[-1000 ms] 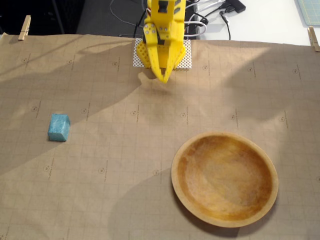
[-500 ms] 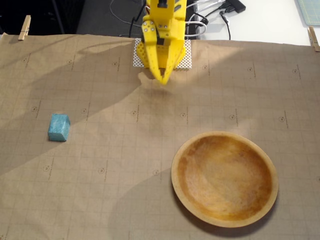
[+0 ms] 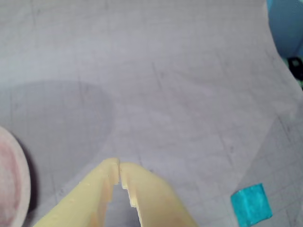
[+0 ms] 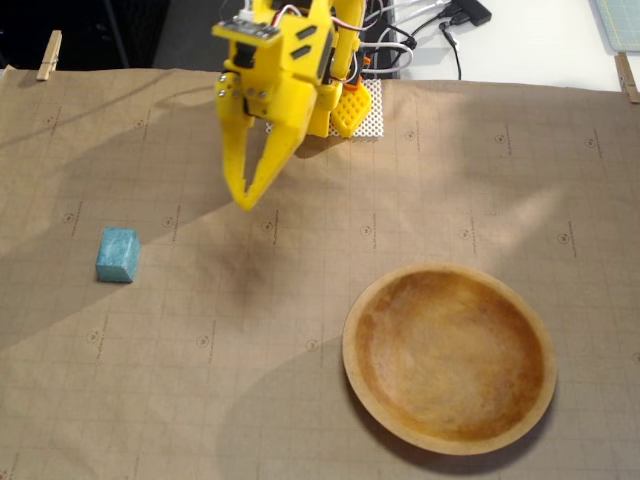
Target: Grasp a blue block and put it in the bowl.
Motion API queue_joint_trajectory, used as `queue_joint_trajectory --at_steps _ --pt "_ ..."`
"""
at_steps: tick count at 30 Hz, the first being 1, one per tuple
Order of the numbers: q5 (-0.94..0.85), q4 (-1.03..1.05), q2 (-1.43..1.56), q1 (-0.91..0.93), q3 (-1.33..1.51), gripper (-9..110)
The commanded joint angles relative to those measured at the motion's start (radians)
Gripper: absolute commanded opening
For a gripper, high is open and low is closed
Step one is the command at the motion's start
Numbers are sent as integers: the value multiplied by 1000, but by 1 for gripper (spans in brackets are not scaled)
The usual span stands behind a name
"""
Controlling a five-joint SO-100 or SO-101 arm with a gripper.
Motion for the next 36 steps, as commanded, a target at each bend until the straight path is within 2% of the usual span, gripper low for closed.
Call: queue_joint_trajectory --at_steps 1,10,17,23,36 --pt "2 -14 -15 18 -92 2" --pt "3 -15 -72 107 -95 23" --pt "-12 -25 -132 190 -95 33" --pt "-72 -25 -179 235 -97 36" --pt "-71 -14 -302 354 -94 36"
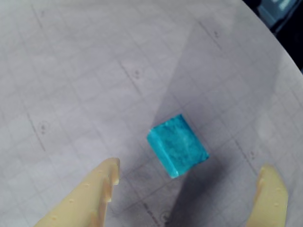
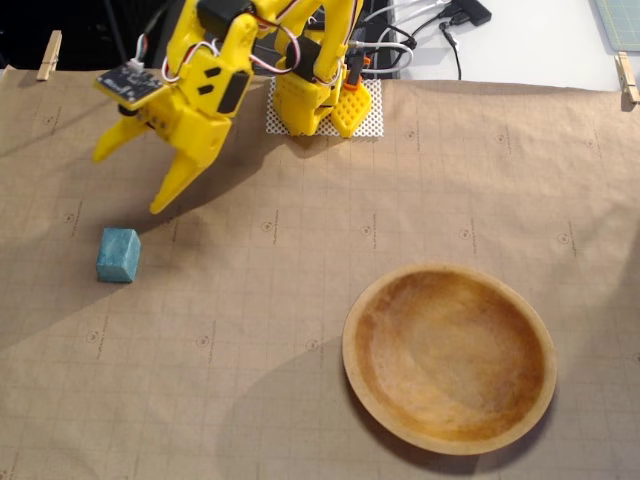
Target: Grasp a blue block and put it in the bowl.
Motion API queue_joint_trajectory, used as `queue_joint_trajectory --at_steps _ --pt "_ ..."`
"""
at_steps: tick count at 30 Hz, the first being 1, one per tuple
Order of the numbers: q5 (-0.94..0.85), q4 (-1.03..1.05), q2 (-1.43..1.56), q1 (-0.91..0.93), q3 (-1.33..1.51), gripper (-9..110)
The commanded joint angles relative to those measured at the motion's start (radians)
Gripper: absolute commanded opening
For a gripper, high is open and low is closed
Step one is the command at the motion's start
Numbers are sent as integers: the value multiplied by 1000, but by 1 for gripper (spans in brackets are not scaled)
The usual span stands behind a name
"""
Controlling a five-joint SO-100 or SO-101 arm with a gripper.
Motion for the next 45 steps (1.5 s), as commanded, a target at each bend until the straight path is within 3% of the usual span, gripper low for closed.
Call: queue_joint_trajectory --at_steps 1,14,45 --pt "-12 -11 -29 18 -83 36" --pt "-20 -20 -167 14 -86 36" --pt "-71 -8 -607 -9 -390 36"
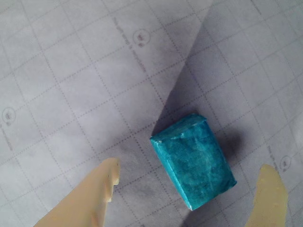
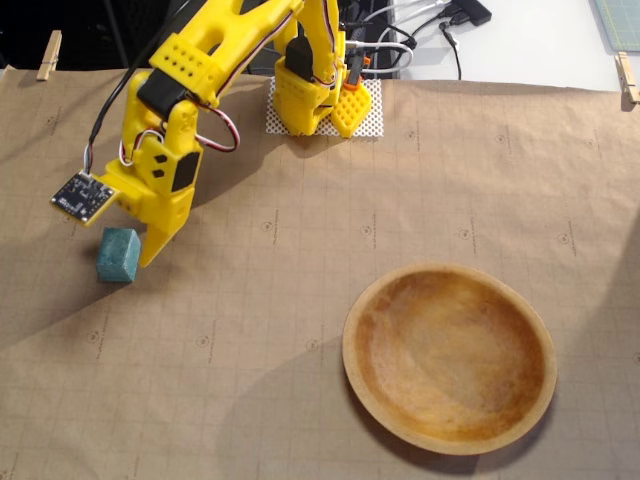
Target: Grasp a blue block and put it in the bowl.
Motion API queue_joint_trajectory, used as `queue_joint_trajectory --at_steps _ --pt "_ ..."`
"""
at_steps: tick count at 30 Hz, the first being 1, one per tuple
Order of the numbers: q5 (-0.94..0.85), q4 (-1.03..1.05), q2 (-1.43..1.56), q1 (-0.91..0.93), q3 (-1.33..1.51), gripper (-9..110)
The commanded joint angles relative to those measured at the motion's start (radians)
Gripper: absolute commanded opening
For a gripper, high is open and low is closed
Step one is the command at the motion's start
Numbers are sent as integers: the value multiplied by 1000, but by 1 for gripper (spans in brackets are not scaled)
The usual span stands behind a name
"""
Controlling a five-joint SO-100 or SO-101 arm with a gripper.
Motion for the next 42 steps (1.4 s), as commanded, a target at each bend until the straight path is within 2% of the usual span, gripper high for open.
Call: queue_joint_trajectory --at_steps 1,21,32,35,42 --pt "-14 -6 -11 -2 -69 36" --pt "-6 -6 -225 5 -186 36" --pt "-14 -5 -236 15 -181 34" --pt "-17 -5 -235 12 -181 29" --pt "-17 -2 -222 9 -172 10"
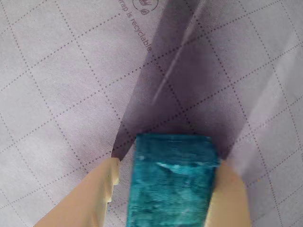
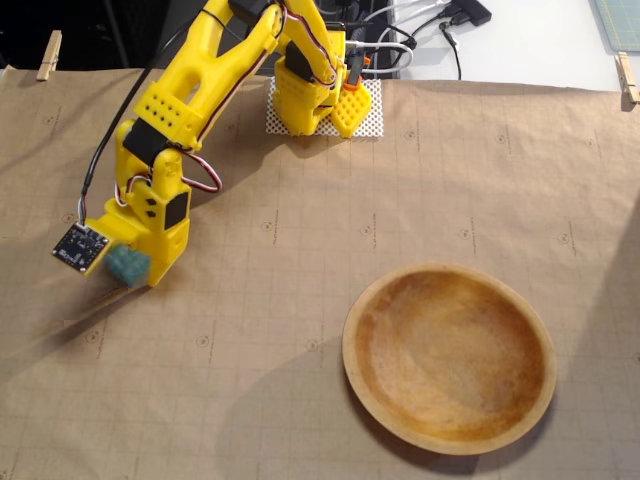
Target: Grasp a blue block and put it in the bowl.
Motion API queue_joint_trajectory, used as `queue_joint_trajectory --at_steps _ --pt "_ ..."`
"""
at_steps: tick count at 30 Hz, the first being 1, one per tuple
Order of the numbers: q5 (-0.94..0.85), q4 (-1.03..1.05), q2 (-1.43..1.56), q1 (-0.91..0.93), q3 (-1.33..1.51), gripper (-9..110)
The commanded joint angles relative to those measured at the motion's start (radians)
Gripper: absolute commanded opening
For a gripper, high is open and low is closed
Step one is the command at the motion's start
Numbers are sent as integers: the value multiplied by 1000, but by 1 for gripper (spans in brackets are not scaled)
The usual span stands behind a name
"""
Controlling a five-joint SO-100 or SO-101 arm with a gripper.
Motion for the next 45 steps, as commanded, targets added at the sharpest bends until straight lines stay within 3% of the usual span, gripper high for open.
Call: queue_joint_trajectory --at_steps 1,10,19,33,45 --pt "-8 8 32 3 -41 8" --pt "-8 175 32 2 -149 -4" --pt "-6 268 72 -17 -225 -3" --pt "9 425 586 -92 -267 -3" --pt "106 497 923 -295 -265 -2"
